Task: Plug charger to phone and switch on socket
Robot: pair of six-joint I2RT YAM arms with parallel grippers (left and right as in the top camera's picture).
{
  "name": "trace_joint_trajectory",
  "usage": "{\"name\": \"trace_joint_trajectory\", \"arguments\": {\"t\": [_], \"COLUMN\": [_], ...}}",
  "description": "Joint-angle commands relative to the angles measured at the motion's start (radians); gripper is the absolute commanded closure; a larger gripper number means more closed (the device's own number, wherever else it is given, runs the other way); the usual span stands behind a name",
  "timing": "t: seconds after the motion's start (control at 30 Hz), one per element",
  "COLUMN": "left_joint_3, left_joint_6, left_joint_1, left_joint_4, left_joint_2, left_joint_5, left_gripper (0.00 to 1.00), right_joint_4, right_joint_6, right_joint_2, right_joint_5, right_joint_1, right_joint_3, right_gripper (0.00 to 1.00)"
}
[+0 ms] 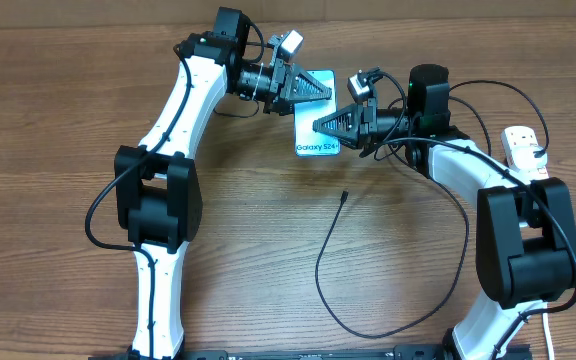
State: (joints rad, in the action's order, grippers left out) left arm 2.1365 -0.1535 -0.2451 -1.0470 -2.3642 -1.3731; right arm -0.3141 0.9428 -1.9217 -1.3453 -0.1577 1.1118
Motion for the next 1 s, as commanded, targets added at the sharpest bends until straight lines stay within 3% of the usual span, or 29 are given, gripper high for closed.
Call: {"name": "trace_joint_trajectory", "arguments": {"t": [0.0, 0.17, 0.5, 0.97], "left_joint_3": [0.024, 0.024, 0.024, 0.024], "left_joint_6": [0.003, -0.001, -0.004, -0.012], "left_joint_1": [-0.023, -0.024, -0.024, -0.034], "left_joint_4": [0.012, 0.032, 0.035, 0.03], "left_joint_2": [0.005, 0.005, 0.005, 0.005], "left_joint_5": [-0.121, -0.199, -0.198, -0.198], "left_gripper": [0.62, 0.66, 0.8, 0.86], "right_joint_4": [0.006, 0.001, 0.001, 0.001], "right_joint_6": [0.073, 0.083, 0.106, 0.132], "right_joint_2": [0.006, 0.006, 0.006, 0.006], "right_joint_5": [0.058, 0.08, 0.08, 0.13], "right_joint_1": [-0.011, -0.011, -0.015, -0.033], "right_joint_3": [0.01, 0.01, 0.01, 0.01], "right_gripper": [0.96, 0.96, 0.96, 0.97]}}
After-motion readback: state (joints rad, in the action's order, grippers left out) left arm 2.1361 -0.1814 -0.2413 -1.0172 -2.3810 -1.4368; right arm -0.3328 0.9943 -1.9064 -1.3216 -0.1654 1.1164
